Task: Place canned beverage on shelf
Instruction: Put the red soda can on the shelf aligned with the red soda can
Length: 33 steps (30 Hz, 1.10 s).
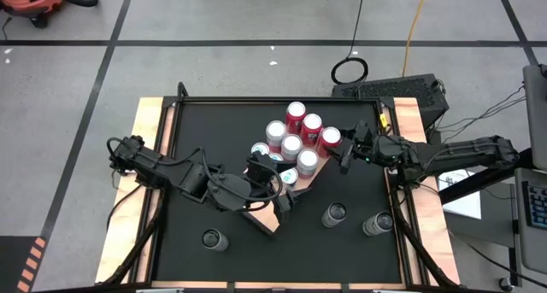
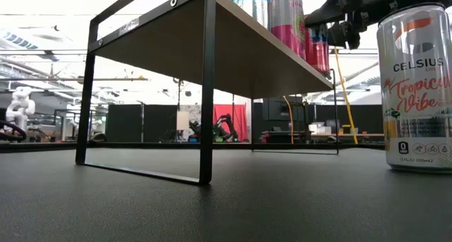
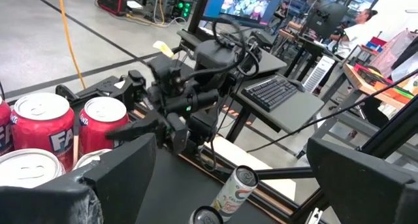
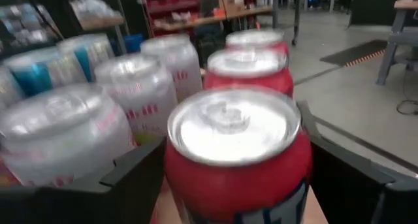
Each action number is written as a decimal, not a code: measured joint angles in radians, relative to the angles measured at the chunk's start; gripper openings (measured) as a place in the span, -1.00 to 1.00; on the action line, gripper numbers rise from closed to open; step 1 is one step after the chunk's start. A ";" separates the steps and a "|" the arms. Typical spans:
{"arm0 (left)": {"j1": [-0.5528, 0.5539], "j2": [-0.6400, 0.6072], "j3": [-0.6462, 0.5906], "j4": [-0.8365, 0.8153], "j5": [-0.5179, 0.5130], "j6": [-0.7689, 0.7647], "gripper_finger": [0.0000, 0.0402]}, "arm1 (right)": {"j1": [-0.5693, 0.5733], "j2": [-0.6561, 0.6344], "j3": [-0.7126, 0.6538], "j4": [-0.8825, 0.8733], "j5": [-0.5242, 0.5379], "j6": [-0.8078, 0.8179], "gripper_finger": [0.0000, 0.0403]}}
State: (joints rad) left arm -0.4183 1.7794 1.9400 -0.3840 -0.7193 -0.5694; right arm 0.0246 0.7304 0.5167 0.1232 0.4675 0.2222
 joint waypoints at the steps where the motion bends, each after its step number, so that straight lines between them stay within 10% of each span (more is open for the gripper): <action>1: 0.000 0.000 0.000 0.000 0.000 0.000 0.98 | 0.000 -0.008 0.000 0.014 0.000 -0.003 0.61; 12: 0.000 0.000 0.000 0.000 0.000 0.000 0.98 | 0.010 -0.109 0.040 -0.004 -0.003 -0.011 0.61; 33: 0.005 0.000 0.000 -0.001 -0.049 0.032 0.98 | 0.095 -0.133 0.260 -0.804 -0.081 0.289 0.07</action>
State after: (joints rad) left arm -0.4133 1.7794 1.9400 -0.3847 -0.7679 -0.5373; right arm 0.1198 0.5973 0.7765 -0.6805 0.3866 0.5114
